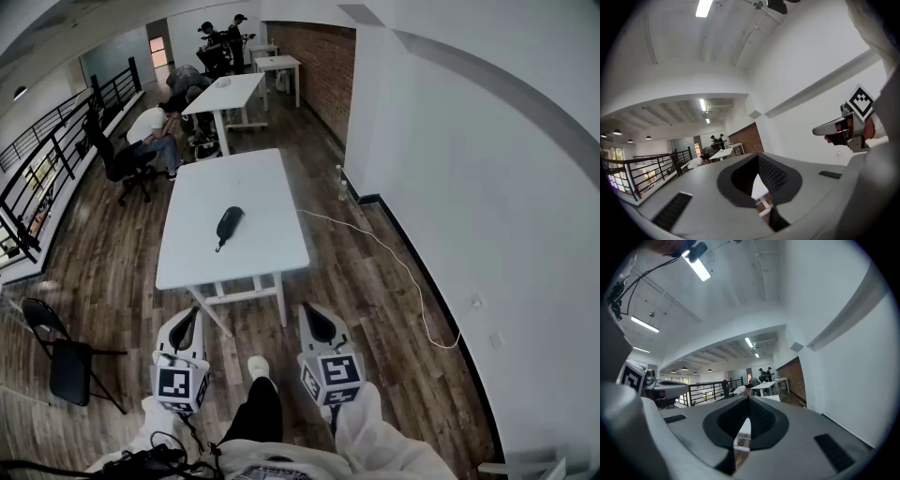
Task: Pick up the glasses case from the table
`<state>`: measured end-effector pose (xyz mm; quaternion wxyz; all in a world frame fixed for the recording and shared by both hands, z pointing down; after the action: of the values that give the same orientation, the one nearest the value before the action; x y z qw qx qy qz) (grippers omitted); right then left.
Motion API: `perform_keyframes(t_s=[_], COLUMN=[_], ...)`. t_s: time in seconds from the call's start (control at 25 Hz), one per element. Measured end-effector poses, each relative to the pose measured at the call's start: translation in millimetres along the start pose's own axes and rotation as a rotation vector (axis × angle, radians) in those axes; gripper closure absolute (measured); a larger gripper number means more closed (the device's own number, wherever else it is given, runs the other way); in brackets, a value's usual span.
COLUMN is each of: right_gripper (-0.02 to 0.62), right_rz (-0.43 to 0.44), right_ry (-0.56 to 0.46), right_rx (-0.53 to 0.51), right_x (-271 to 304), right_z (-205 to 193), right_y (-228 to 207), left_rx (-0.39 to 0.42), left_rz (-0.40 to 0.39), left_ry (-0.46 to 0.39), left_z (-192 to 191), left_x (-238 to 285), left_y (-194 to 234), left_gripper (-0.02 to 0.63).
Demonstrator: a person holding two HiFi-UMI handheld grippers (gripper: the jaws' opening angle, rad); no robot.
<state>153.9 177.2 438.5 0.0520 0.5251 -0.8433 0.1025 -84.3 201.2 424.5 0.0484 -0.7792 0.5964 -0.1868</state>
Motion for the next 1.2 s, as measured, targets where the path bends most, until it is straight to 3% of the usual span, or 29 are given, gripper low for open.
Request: perform_keyframes(t_s=[0.24,0.48,0.64,0.84,1.2], right_gripper=[0.588,0.588,0.588,0.588,0.588], right_rz=[-0.018,-0.018,-0.01,0.065,0.114], right_ry=[0.053,0.1,0.144,0.148,0.148], right_rx=[0.025,-0.048,-0.025,-0.04,-0.008], right_x=[210,330,379,431,460], right_z=[15,60,64,74,81], right_y=[-21,-31,-44,-45,-60], left_rx=[-0.021,-0.039,-0.048,-0.035,-0.127], left_rz=[-0.031,-0.089,-0.105,-0.067,-0.032], left_ry=[0.048,0.053,0.08,0.132,0.181], left_z=[-21,-3,-6,-10,-14], left_x=[193,302,339,371,391], left_y=[105,161,179,199,207], left_gripper=[0.595,0.594,0.595,0.595,0.594])
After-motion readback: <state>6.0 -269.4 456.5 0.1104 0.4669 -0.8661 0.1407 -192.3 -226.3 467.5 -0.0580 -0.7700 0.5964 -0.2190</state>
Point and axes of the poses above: the fingertips, and each gripper's own axes: x forward along the fingers, y to its left, z out of its top, the point moved 3 cm from there along -x, backward along the fingers, and after that the axes turned 10 degrees about y, right-handed, at the moved point
